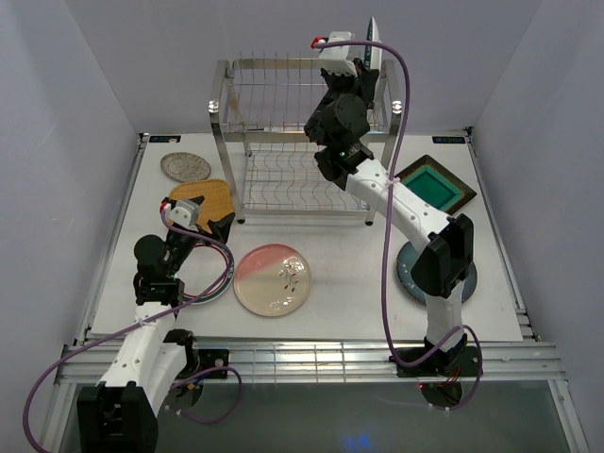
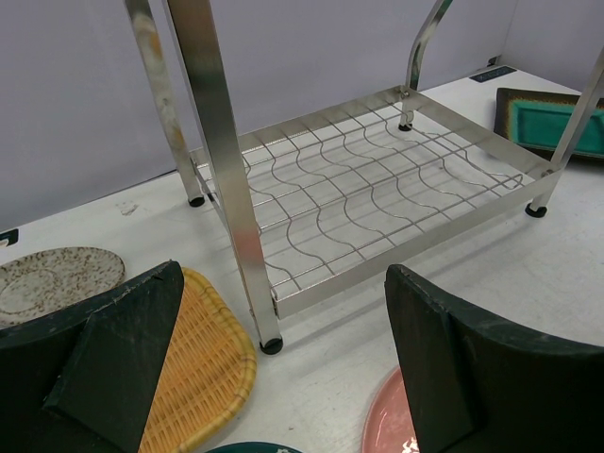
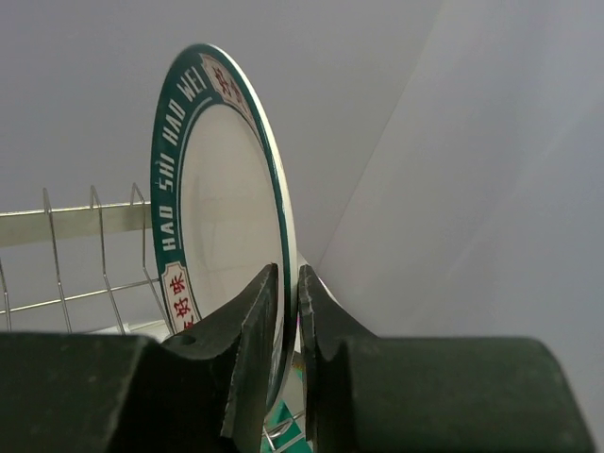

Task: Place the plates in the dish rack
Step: Insert the plate into the dish rack.

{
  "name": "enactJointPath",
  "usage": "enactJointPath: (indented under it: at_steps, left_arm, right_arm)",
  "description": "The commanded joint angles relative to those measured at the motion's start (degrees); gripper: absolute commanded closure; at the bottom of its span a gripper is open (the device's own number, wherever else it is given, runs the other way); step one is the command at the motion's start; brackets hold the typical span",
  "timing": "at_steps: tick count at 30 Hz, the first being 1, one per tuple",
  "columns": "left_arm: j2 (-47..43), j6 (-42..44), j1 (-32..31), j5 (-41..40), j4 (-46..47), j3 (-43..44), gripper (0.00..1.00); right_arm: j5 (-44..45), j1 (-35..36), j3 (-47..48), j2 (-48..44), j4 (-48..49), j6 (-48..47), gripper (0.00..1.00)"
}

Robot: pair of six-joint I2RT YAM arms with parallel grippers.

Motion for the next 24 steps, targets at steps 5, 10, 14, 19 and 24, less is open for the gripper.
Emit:
enactJointPath:
  at_steps: [5,10,14,19,24]
  left_arm:
    - [-1.2,-0.4,-0.2,0.6,-0.3,1.2,0.02]
    - [-1.4,-0.4,-0.1,0.7,-0.5,1.1,0.02]
    - [-1.4,-0.4,-0.1,0.7,-0.5,1.2,0.02]
    - [-1.4,-0.5,-0.1,0.6,-0.6,1.1,0.02]
    - [-1.5,-0.4,-0.1,0.6,-0.6,1.2,0.02]
  right_arm:
    - [0.9,0.5,-0.9,-2.1,4.6,-1.4,0.75]
    - [1.1,0.6,-2.8,-3.1,6.0,-2.1,0.67]
    - [1.2,0.8,-3.4,-3.9,6.4,-2.2,0.61]
    - [1.4,0.7,-2.9,-4.2,6.1,-2.5,0.61]
    - [1.4,0.8,-3.7,-5.5,6.1,-2.3,0.61]
